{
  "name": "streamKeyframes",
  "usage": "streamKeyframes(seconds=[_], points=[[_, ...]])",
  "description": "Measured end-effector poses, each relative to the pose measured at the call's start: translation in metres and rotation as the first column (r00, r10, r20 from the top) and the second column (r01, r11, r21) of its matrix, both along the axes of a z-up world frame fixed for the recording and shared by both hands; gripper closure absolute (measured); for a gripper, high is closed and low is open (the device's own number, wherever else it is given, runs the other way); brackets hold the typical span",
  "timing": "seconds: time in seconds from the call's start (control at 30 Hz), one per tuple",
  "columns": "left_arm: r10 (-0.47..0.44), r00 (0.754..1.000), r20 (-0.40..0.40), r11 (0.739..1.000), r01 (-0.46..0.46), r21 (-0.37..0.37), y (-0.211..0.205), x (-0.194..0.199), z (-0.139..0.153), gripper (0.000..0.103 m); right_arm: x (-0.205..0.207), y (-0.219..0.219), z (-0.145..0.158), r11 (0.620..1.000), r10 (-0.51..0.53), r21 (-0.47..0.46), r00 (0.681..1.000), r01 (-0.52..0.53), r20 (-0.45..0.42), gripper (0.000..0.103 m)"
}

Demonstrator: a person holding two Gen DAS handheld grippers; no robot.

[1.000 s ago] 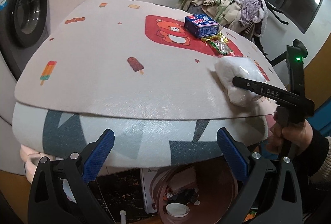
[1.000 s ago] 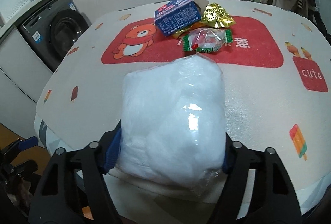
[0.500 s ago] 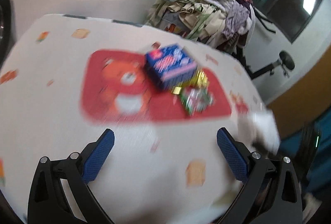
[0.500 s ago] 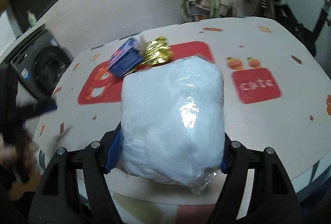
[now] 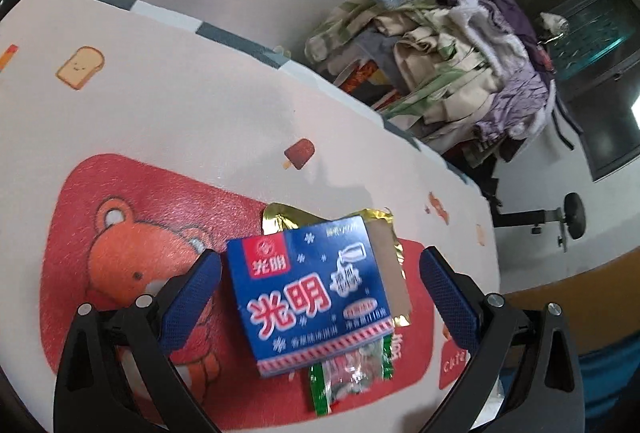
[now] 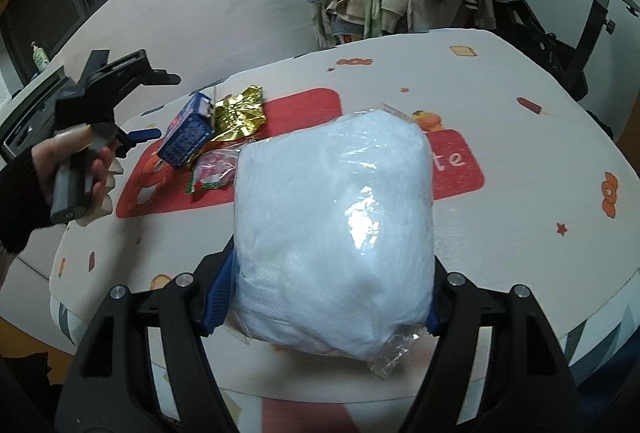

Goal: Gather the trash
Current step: 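Grasp the blue Guangming ice cream box with the left tool while the right tool holds the bag, then carry the blue box and the white bag toward the bin with both tools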

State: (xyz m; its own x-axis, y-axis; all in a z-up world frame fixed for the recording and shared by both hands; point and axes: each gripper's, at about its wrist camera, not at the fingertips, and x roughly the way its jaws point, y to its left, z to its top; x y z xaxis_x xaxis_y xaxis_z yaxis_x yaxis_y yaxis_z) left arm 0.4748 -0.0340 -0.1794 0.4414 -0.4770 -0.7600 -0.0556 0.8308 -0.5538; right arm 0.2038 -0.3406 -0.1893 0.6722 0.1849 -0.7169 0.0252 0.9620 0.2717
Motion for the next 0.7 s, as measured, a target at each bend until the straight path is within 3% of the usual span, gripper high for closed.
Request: streamKeyframes(seconds=[0.2, 0.23, 0.37, 0.53, 0.7], points=[[-0.019, 0.999, -0.037, 0.997, 0.021, 0.067, -0.016, 0.01, -0.014, 0.006, 0.0, -0.006, -0.006, 1.0, -0.013, 0.011, 1.0, 0.013, -0.01, 0.031], [-0.031, 0.999, -0.035, 0.996, 0.034, 0.082, -0.017, 0.008, -0.015, 0.018, -0.001, -0.006, -0.006, 1.0, -0.013, 0.013, 1.0, 0.014, -0.011, 0.031], [-0.072, 0.997, -0.015, 0.987, 0.073, 0.143, -0.018, -0.006, -0.008, 0.022, -0.004, -0.005, -0.001, 1.0, -0.01, 0.014, 1.0, 0.01, -0.004, 0.031], [-0.149, 0.984, 0.098, 0.973, 0.128, 0.193, -0.013, -0.036, 0.034, 0.022, -0.009, 0.001, 0.013, 1.0, 0.004, 0.008, 1.0, -0.005, 0.016, 0.031], [-0.246, 0.95, 0.195, 0.944, 0.189, 0.269, -0.004, -0.093, 0.077, 0.022, -0.022, 0.012, 0.029, 1.0, 0.028, 0.001, 0.999, -0.028, 0.038, 0.031]])
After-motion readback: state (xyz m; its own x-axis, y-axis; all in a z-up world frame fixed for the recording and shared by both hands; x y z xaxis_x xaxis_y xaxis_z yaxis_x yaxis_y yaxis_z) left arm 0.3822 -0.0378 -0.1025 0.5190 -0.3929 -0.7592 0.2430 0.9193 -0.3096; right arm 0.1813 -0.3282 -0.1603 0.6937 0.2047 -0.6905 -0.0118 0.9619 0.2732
